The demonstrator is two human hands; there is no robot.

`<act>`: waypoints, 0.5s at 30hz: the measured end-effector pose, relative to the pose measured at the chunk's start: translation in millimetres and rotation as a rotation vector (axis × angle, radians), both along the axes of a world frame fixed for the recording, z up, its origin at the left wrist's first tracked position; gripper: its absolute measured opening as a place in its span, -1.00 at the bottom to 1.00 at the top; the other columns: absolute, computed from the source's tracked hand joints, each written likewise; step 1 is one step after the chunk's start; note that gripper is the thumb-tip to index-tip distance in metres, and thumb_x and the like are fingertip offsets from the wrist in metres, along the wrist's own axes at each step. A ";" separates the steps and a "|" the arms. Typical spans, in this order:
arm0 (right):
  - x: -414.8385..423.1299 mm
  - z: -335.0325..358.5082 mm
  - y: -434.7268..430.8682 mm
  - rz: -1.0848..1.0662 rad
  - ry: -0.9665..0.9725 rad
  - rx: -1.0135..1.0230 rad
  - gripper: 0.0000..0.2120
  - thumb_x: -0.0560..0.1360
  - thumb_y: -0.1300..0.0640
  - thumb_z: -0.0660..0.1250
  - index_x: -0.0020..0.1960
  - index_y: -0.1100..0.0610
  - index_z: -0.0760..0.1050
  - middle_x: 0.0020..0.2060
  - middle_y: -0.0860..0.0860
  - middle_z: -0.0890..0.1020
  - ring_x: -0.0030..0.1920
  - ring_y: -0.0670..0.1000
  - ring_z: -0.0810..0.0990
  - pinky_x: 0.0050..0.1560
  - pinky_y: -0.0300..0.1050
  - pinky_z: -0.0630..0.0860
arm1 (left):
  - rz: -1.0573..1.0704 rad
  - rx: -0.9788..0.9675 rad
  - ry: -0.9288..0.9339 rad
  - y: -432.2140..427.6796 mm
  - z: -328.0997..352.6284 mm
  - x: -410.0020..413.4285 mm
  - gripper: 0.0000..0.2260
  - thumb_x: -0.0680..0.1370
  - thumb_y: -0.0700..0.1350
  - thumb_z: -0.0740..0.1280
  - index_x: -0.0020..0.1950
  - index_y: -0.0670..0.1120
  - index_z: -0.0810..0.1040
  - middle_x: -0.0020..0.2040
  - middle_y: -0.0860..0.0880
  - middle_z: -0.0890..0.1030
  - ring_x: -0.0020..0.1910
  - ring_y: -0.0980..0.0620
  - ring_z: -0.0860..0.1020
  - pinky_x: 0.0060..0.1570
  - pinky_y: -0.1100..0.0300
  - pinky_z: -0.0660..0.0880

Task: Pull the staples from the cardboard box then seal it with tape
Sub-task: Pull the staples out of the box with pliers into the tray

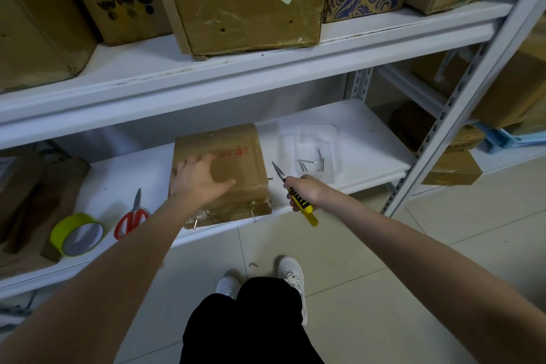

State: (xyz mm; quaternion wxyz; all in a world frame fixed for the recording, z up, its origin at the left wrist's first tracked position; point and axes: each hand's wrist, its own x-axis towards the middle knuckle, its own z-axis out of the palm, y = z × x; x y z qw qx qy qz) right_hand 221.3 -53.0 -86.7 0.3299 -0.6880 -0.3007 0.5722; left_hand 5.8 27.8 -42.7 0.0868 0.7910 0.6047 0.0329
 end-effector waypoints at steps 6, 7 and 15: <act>-18.9 4.0 -16.0 -0.023 -0.006 -0.075 -0.84 0.50 0.09 0.20 -0.15 0.19 0.37 -0.25 0.13 0.44 -0.36 0.08 0.42 -0.29 -0.13 0.44 | 0.236 -0.196 -0.010 -18.2 -13.6 -34.2 -0.40 0.51 0.29 0.21 0.48 0.07 0.21 0.38 -0.20 0.25 0.29 -0.27 0.39 0.26 -0.11 0.40; -21.4 4.0 -20.1 -0.021 0.022 -0.112 -0.85 0.51 0.10 0.19 -0.14 0.19 0.36 -0.27 0.12 0.43 -0.36 0.07 0.40 -0.30 -0.14 0.43 | 0.250 -0.228 -0.052 -21.5 -14.3 -35.2 -0.39 0.52 0.27 0.21 0.50 0.07 0.17 0.38 -0.21 0.25 0.26 -0.26 0.44 0.24 -0.09 0.42; -40.2 2.5 -20.6 -0.100 0.171 -0.065 -0.82 0.52 0.13 0.18 -0.17 0.23 0.36 -0.37 0.12 0.42 -0.42 0.06 0.38 -0.37 -0.17 0.41 | 0.247 -0.239 -0.052 -26.6 -10.2 -39.3 -0.49 0.51 0.09 0.35 0.40 -0.03 0.31 0.27 -0.20 0.36 0.11 -0.14 0.48 0.01 0.12 0.46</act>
